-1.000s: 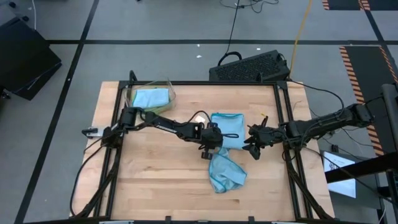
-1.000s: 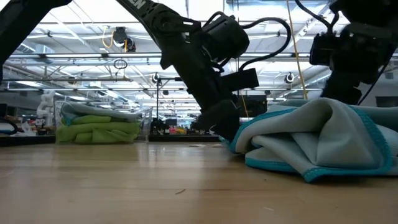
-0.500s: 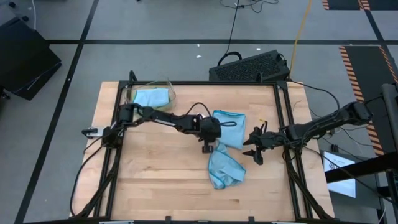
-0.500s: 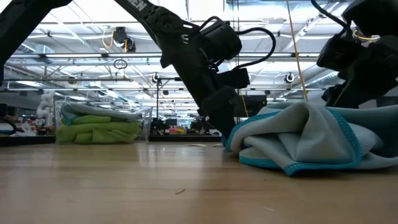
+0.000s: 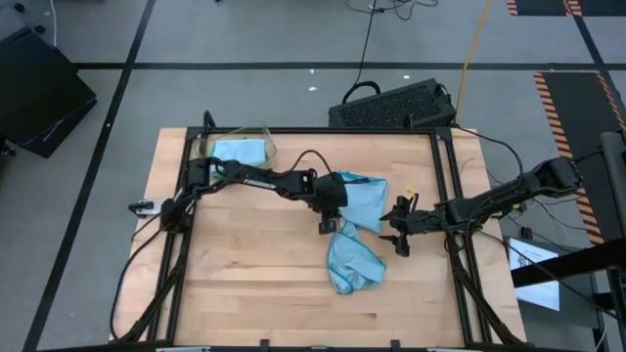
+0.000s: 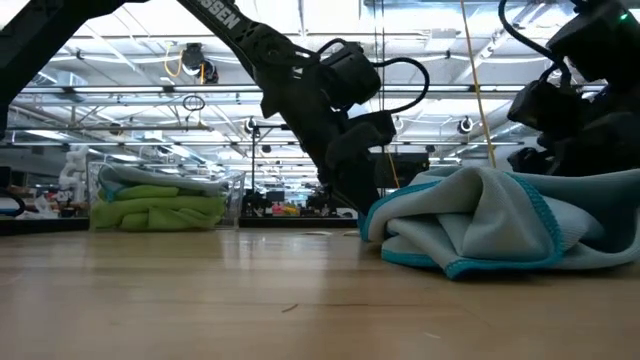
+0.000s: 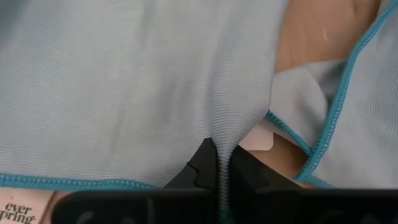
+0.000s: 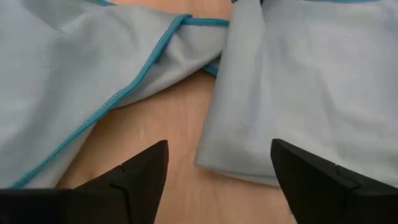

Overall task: Fold microfiber towels
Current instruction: Fold the left blue microfiber cloth

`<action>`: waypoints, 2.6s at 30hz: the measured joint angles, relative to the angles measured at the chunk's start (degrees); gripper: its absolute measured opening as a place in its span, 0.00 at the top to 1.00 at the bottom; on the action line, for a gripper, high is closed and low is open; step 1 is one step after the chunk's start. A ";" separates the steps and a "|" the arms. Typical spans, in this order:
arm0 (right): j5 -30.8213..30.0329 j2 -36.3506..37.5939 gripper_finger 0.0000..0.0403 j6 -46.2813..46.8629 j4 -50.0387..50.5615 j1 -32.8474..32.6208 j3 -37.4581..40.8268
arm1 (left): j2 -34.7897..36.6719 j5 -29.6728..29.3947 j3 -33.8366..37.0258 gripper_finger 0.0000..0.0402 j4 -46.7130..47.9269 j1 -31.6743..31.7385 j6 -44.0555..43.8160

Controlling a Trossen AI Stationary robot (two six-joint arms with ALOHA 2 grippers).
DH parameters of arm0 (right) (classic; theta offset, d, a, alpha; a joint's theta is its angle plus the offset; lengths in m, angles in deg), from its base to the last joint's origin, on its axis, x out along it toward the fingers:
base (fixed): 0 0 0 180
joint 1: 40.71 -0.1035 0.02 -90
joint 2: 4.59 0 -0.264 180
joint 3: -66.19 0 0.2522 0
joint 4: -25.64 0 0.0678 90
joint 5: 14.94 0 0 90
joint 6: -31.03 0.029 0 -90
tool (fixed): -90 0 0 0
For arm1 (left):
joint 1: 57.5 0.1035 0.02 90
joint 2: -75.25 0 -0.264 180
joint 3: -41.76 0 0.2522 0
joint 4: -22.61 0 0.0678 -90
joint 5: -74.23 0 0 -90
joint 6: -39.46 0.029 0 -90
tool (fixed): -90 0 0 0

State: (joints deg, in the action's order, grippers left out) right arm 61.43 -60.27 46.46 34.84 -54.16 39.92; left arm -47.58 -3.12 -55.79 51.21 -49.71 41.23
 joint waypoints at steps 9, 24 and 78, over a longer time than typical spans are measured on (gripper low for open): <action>-1.31 -9.89 0.43 -1.85 -8.24 0.11 0.00 | 0.07 2.22 -0.04 0.94 -0.05 0.87 -0.82; -4.39 -18.25 0.70 -4.19 -13.27 0.09 -0.17 | 0.11 5.42 -0.07 0.97 -0.08 0.83 -2.99; 15.49 -10.29 0.98 31.10 -21.52 0.36 -0.04 | 10.87 8.22 -0.07 0.98 13.00 -3.32 -4.04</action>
State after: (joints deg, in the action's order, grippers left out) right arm 76.92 -70.56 77.55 13.32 -53.80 39.88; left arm -36.70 5.10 -55.86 64.21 -53.03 37.19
